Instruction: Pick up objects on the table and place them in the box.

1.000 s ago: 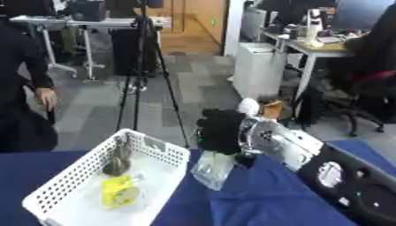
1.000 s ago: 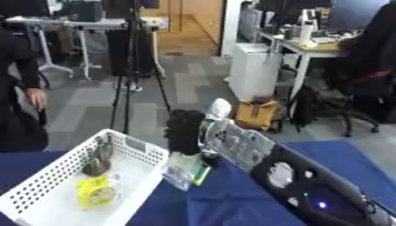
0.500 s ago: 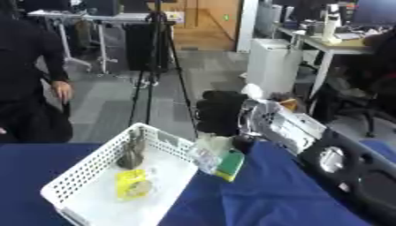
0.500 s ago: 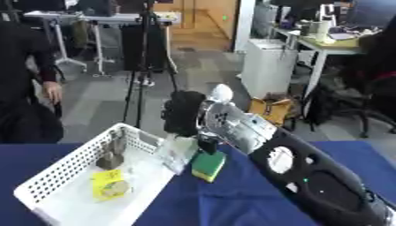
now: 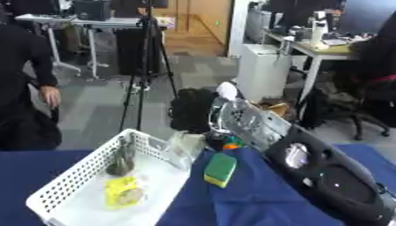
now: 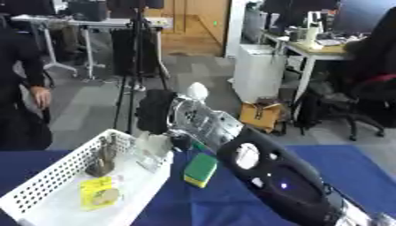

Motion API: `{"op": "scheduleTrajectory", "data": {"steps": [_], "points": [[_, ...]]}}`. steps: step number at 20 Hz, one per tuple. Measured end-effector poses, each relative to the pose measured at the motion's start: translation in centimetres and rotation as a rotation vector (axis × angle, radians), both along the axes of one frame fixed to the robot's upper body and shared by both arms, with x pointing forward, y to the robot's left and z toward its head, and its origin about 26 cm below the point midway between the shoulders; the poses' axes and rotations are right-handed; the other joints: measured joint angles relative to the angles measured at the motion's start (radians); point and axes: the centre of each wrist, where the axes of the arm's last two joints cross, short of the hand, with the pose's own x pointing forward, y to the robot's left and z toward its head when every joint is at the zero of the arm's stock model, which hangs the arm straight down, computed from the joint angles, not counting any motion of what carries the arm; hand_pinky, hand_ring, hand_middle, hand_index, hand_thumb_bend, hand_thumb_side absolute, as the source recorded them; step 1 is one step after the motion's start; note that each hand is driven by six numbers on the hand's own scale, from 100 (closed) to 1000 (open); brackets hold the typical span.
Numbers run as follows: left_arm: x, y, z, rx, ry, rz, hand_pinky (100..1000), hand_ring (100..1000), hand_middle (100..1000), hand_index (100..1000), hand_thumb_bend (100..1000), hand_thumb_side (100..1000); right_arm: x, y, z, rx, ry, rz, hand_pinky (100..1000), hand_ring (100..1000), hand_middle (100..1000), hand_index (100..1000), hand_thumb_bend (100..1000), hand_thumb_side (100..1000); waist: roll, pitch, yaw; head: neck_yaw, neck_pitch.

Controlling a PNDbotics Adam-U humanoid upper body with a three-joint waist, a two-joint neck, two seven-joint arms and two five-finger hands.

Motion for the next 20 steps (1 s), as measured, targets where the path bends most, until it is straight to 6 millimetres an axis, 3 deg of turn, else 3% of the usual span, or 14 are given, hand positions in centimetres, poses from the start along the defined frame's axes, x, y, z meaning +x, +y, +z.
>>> {"op": "scheduleTrajectory", "data": {"steps": [6,20], "points": [[0.1,-0.5,0.3,-0.004,-0.010,-0.023,753,765,836,785,100,995,0.1,0.7,0.7,0.025,-0.020,-0.021,865,851,489,480,100,230,0.003,0.017,0.029,-0.045,-0.021],[0.3,-1.2,0.8,-0.005,-0.027,-0.063,753,764,836,785,100,994,-0.5,2.4,2.0,0.055,-0.083,-0.035,852,835,472,470,100,213,0.006,0.048,0.071,-0.074,-0.036]]}}
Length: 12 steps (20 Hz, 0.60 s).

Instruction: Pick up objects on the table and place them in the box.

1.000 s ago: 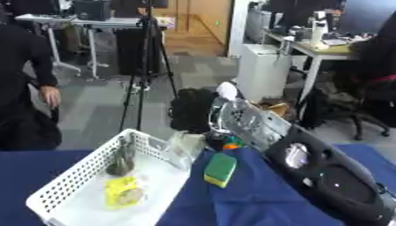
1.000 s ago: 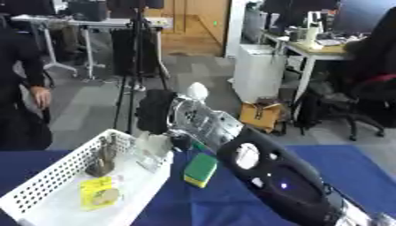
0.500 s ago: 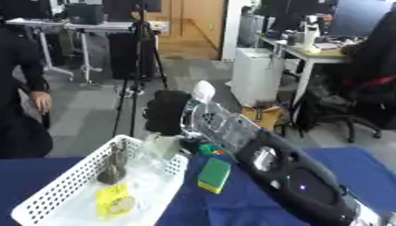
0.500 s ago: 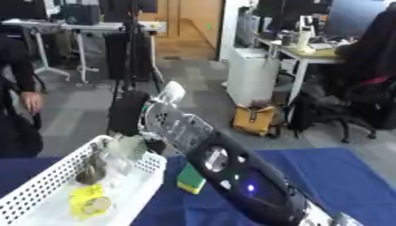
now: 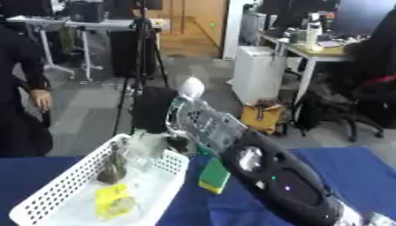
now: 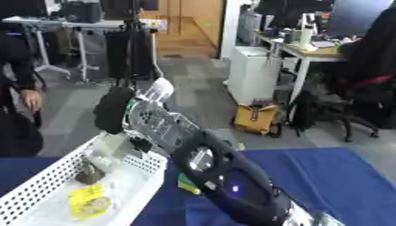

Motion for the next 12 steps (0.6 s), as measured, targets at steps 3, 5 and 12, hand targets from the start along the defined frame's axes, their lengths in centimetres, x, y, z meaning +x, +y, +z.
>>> {"op": "scheduleTrajectory", "data": {"steps": [3,5,12], "points": [[0.05,-0.19,0.13,-0.006,-0.005,-0.008,753,763,836,785,100,993,-0.55,0.50,0.17,-0.007,-0.025,0.015,849,829,468,467,100,206,0.003,0.006,0.007,-0.001,0.001],[0.05,-0.22,0.15,-0.005,-0.006,-0.010,753,763,836,785,100,993,-0.74,0.68,0.15,-0.018,-0.037,0.024,849,829,467,466,100,205,0.004,0.012,0.013,-0.004,0.001],[0.13,-0.63,0.36,-0.009,-0.014,-0.026,754,762,838,785,100,990,-0.75,0.80,-0.26,-0.062,-0.066,0.038,844,823,463,430,100,199,0.001,0.042,0.045,-0.046,-0.007]]}}
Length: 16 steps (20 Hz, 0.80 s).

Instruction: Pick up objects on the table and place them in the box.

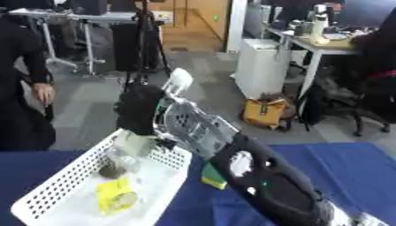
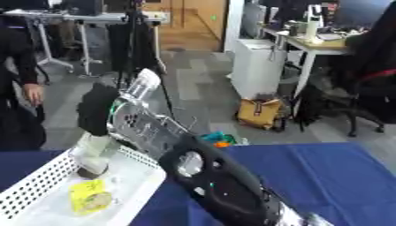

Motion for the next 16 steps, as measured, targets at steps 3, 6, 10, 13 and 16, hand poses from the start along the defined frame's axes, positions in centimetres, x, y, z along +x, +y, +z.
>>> {"op": "scheduleTrajectory", "data": {"steps": [3,6,10,13,16], "points": [[0.0,-0.2,0.2,-0.001,-0.007,-0.013,754,761,838,784,100,991,0.3,-0.1,-0.2,-0.028,-0.010,0.005,842,821,461,427,100,199,-0.005,0.013,0.017,-0.028,-0.012],[0.1,-0.5,0.4,-0.002,-0.014,-0.024,754,761,838,784,100,992,0.7,-0.3,-0.7,-0.059,-0.008,0.006,842,821,480,427,100,199,-0.006,0.026,0.034,-0.050,-0.023],[0.2,-0.7,0.8,0.000,-0.036,-0.034,754,762,836,785,100,990,1.5,-0.8,-1.4,-0.093,0.005,0.014,840,816,493,429,100,201,-0.014,0.046,0.057,-0.074,-0.039],[0.2,-1.0,1.0,0.002,-0.052,-0.047,754,762,836,786,100,990,2.3,-1.4,-2.0,-0.102,0.008,0.016,839,815,489,430,100,198,-0.016,0.058,0.070,-0.094,-0.051],[0.2,-1.1,1.1,0.002,-0.059,-0.050,754,762,837,786,100,991,2.9,-1.9,-2.3,-0.095,-0.005,0.024,836,812,485,445,100,192,-0.016,0.069,0.079,-0.111,-0.057]]}}
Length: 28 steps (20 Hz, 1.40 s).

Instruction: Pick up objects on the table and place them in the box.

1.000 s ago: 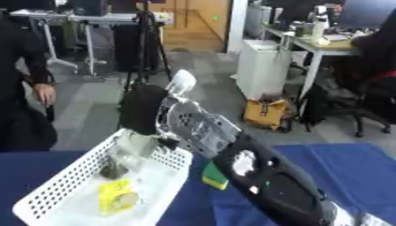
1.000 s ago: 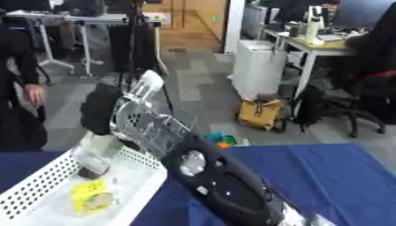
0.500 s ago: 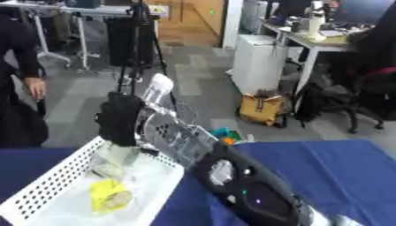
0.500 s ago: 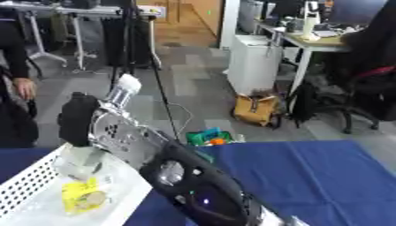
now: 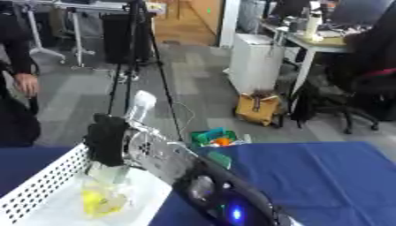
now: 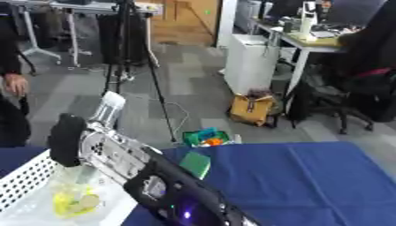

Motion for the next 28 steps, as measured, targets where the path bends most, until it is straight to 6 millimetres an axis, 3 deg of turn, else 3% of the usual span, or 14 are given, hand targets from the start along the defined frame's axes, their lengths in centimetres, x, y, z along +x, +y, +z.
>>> {"op": "scheduleTrajectory", "data": {"steps": [6,7,8,11,12,13,16,17,20,23,28], "points": [[0.0,-0.2,0.2,0.006,-0.009,-0.011,754,762,836,786,100,990,0.9,-0.3,-0.6,0.038,-0.039,0.063,831,816,489,496,100,186,0.001,0.011,0.007,-0.028,-0.009],[0.0,-0.3,0.3,0.007,-0.010,-0.012,754,762,836,786,100,990,1.0,-0.3,-0.7,0.043,-0.043,0.074,826,837,571,570,100,195,0.001,0.012,0.007,-0.029,-0.011],[0.0,-0.3,0.3,0.007,-0.010,-0.012,754,762,836,786,100,990,1.1,-0.2,-0.8,0.050,-0.046,0.088,826,837,571,570,100,195,0.002,0.013,0.007,-0.030,-0.013],[0.0,-0.4,0.2,0.004,-0.010,-0.017,755,762,837,786,100,990,1.2,-0.3,-1.0,0.069,-0.056,0.130,826,880,760,705,100,302,0.003,0.013,0.006,-0.031,-0.017],[0.0,-0.4,0.2,0.003,-0.010,-0.020,755,762,837,786,100,990,1.2,-0.3,-1.0,0.073,-0.059,0.143,826,880,760,705,100,302,0.003,0.013,0.006,-0.031,-0.017],[0.0,-0.5,0.2,0.003,-0.010,-0.022,755,762,837,786,100,990,1.3,-0.3,-1.0,0.076,-0.061,0.154,832,920,875,799,100,386,0.003,0.013,0.006,-0.031,-0.017],[0.1,-0.5,0.2,0.004,-0.010,-0.025,755,762,837,786,100,989,1.2,-0.3,-1.0,0.078,-0.064,0.177,841,968,954,875,100,434,0.003,0.013,0.005,-0.031,-0.017],[0.1,-0.6,0.3,0.005,-0.011,-0.025,755,762,837,786,100,990,1.2,-0.3,-1.0,0.078,-0.064,0.181,845,991,999,928,100,492,0.003,0.013,0.004,-0.031,-0.017],[0.1,-0.6,0.3,0.005,-0.011,-0.026,755,762,838,786,100,990,1.2,-0.2,-1.0,0.077,-0.063,0.189,856,1000,1000,995,125,579,0.003,0.013,0.004,-0.030,-0.017],[0.1,-0.6,0.3,0.006,-0.011,-0.026,756,762,838,786,100,989,1.2,-0.2,-1.0,0.077,-0.065,0.197,864,1000,1000,1000,170,635,0.002,0.013,0.004,-0.027,-0.017],[0.1,-0.6,0.3,0.006,-0.011,-0.027,756,762,838,786,100,989,1.1,-0.2,-0.9,0.078,-0.077,0.210,865,1000,1000,1000,180,659,0.002,0.013,-0.001,-0.023,-0.017]]}}
